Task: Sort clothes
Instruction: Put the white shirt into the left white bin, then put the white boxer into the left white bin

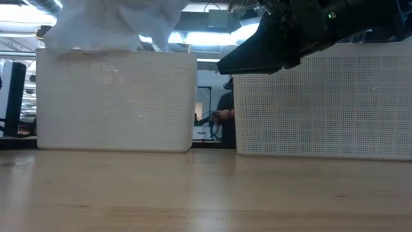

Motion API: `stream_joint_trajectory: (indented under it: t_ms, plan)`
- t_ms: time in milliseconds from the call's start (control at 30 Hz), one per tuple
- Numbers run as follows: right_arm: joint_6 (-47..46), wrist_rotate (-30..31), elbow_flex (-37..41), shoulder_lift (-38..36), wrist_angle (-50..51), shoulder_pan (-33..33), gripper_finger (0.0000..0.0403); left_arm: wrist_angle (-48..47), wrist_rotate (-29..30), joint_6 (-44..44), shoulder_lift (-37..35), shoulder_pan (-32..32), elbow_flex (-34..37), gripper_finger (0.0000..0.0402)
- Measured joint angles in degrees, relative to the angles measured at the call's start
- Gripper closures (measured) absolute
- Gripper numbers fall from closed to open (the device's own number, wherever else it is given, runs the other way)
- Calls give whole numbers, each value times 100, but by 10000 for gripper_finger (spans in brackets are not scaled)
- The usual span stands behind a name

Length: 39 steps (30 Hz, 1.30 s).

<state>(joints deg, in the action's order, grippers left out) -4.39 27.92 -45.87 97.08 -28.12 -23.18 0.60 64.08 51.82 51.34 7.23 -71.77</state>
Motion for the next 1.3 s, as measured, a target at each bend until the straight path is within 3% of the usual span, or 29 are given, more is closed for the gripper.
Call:
stream_joint_trajectory:
  t_ms: [167,400,600,767,1000,1300]
  plan:
    - [16,0,0,0,-2,0,285,-39,-226,-516,-97,-985,541,379]
    - [40,0,0,0,2,0,285,-429,-1131,-1474,-14,-2194,1352,378]
    - [40,0,0,0,76,0,285,-712,-1316,-2172,112,-2902,2023,365]
    - [34,0,-2,0,96,0,285,-998,-1335,-2702,190,-3068,2381,352]
    - [25,2,-1,0,94,7,285,-1811,-1940,-3643,197,-3061,2438,305]
    - [7,9,-2,0,92,7,285,-3235,-2754,-4425,192,-3058,1690,223]
